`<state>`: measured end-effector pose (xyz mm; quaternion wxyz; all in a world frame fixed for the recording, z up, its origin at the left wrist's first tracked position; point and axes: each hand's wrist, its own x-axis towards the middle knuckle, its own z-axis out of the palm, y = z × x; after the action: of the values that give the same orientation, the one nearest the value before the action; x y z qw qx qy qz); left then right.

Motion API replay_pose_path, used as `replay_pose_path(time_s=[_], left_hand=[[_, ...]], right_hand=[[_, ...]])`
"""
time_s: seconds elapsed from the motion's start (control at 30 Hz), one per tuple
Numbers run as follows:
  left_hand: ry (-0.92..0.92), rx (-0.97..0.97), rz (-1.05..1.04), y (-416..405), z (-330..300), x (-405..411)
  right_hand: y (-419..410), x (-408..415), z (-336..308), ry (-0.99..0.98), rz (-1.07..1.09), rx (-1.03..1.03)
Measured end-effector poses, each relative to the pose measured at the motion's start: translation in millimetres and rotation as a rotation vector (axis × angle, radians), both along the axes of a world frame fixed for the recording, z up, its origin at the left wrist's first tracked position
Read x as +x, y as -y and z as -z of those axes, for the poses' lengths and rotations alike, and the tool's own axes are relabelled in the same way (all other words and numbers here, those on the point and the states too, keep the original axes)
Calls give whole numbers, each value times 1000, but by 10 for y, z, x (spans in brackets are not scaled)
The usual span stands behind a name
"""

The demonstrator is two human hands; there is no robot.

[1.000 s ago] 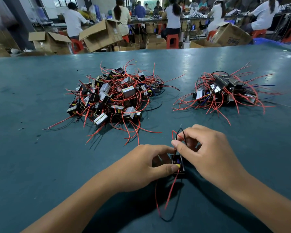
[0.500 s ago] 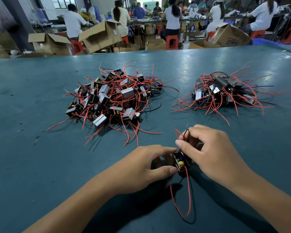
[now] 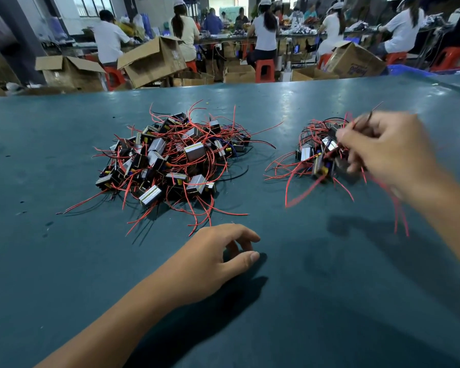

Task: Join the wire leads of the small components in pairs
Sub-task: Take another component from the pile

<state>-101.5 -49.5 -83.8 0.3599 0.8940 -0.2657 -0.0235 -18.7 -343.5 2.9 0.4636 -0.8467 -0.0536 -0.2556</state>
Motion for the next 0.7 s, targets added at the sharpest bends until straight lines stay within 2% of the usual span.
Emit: replay_pose_path(time_s=[0.17, 0.3, 0.4, 0.53, 0.7], left_hand=[[48, 26, -6, -6, 3, 13], [91, 63, -14, -28, 7, 34], [119, 84, -9, -44, 14, 38], [151, 108, 6, -52, 27, 27], [181, 116, 3, -69, -16, 28]], right_hand=[[269, 846, -362, 67, 218, -107], [345, 1263, -177, -119, 238, -216], [319, 1323, -31, -123, 293, -317], [309, 1277, -77, -156, 260, -418], [307, 1106, -160, -190, 273, -374]])
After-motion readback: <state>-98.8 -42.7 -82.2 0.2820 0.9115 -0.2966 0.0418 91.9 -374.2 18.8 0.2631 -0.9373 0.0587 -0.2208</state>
